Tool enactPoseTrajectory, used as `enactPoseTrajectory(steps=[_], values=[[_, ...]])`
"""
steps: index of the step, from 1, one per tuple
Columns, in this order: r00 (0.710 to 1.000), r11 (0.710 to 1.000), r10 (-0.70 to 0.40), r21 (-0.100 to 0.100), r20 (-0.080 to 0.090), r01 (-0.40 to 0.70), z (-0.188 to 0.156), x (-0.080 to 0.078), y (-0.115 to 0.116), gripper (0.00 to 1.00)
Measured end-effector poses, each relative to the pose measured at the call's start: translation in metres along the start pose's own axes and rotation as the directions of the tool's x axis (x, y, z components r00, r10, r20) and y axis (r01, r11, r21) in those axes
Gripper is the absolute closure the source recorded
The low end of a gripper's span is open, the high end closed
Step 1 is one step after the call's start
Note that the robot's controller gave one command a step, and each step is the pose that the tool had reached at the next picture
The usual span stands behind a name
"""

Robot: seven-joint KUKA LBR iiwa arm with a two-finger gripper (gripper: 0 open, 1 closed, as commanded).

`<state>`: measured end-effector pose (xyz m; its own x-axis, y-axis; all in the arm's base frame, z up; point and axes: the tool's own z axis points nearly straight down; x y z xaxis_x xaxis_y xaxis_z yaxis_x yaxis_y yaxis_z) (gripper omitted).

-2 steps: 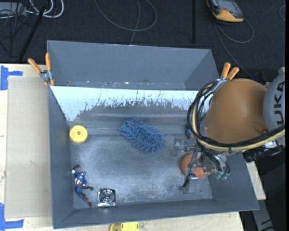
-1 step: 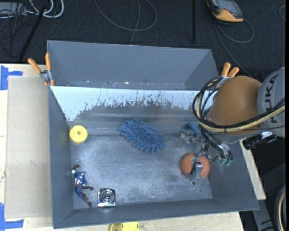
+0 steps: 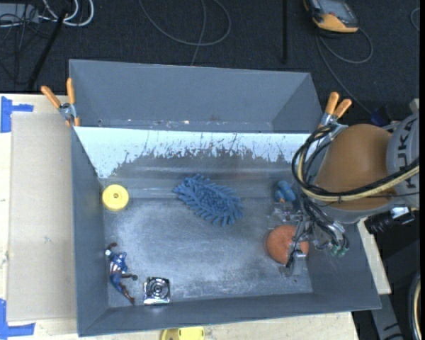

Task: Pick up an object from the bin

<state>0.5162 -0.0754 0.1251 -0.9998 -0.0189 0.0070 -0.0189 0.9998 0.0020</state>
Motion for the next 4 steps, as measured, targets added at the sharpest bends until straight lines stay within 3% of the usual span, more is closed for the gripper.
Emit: enactPoseTrajectory(steps=[1, 2, 3, 4], values=[[0.991, 0.991, -0.133, 0.003, 0.009, 0.133, 0.001, -0.027, -0.056, 0.00], [0.991, 0.991, -0.130, 0.002, 0.006, 0.130, 0.056, -0.027, -0.076, 0.00], [1.000, 1.000, -0.009, 0.001, 0.006, 0.009, 0.055, -0.012, -0.079, 1.00], [1.000, 1.000, -0.009, 0.001, 0.006, 0.009, 0.055, -0.012, -0.079, 1.00]])
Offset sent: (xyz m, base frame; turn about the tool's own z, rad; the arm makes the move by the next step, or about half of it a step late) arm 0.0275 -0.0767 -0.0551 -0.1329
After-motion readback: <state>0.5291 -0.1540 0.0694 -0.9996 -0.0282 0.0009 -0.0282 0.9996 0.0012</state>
